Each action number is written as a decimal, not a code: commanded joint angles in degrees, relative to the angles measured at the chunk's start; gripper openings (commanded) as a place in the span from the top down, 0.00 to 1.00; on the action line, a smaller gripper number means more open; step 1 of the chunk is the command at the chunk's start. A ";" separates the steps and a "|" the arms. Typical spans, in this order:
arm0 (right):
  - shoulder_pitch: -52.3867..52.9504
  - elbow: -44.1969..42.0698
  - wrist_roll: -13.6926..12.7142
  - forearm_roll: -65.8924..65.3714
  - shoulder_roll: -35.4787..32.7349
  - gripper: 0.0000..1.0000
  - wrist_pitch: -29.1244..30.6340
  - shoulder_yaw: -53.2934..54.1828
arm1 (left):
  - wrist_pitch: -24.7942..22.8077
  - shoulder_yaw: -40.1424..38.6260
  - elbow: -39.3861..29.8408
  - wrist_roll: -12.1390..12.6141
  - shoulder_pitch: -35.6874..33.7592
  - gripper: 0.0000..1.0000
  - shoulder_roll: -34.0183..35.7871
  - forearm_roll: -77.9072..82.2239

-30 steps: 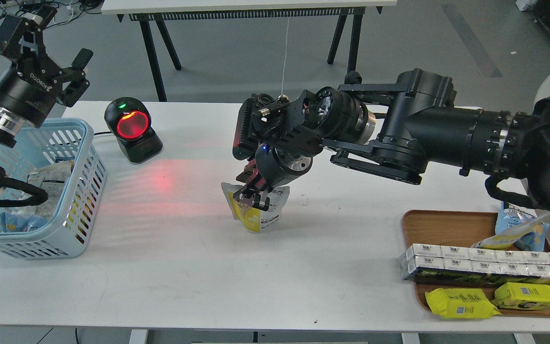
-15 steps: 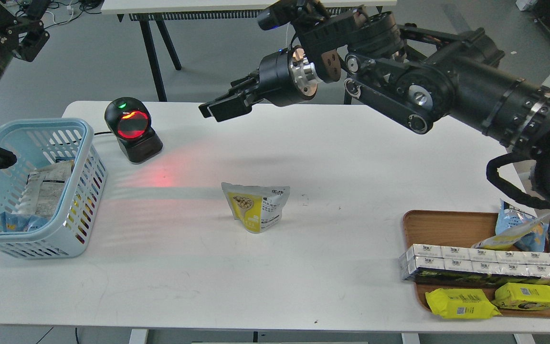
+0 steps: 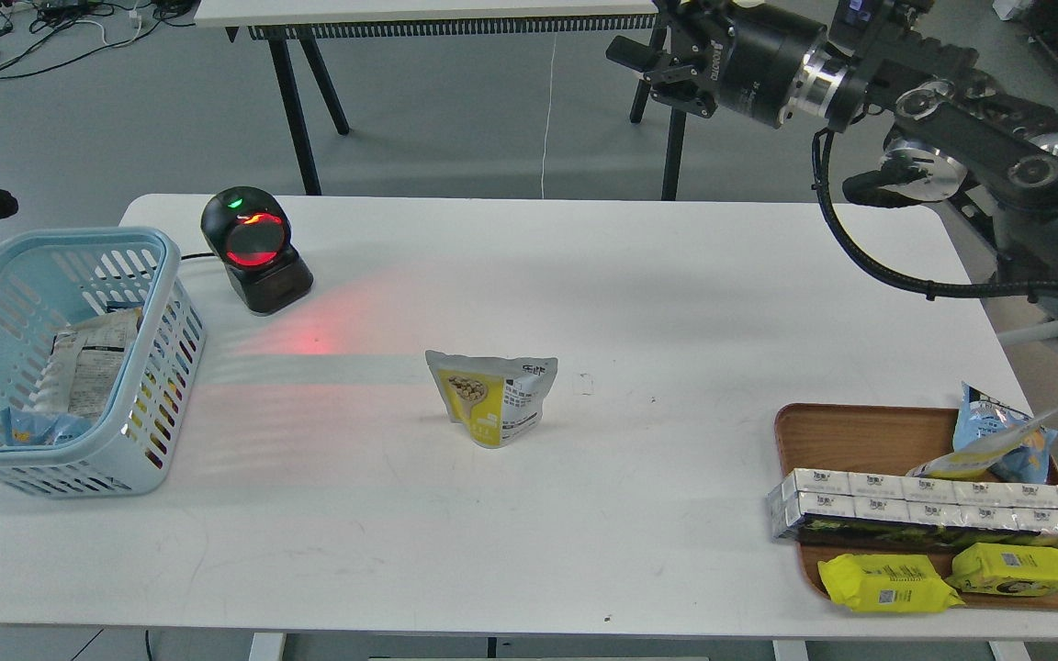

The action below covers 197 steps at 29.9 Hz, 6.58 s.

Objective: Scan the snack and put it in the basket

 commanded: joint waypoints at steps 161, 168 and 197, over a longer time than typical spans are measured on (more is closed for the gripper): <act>-18.14 3.75 0.01 17.77 -8.80 0.01 0.03 13.02 | 5.59 65.53 -23.75 0.00 -22.32 0.30 38.40 29.63; -14.19 8.68 0.01 8.80 -12.14 0.01 0.03 12.76 | 5.50 61.56 -20.33 0.00 -22.23 0.29 28.30 -6.40; -13.66 -2.22 0.01 7.74 -10.03 0.00 0.03 14.08 | 0.00 28.25 6.40 0.00 2.64 0.27 -5.73 -22.27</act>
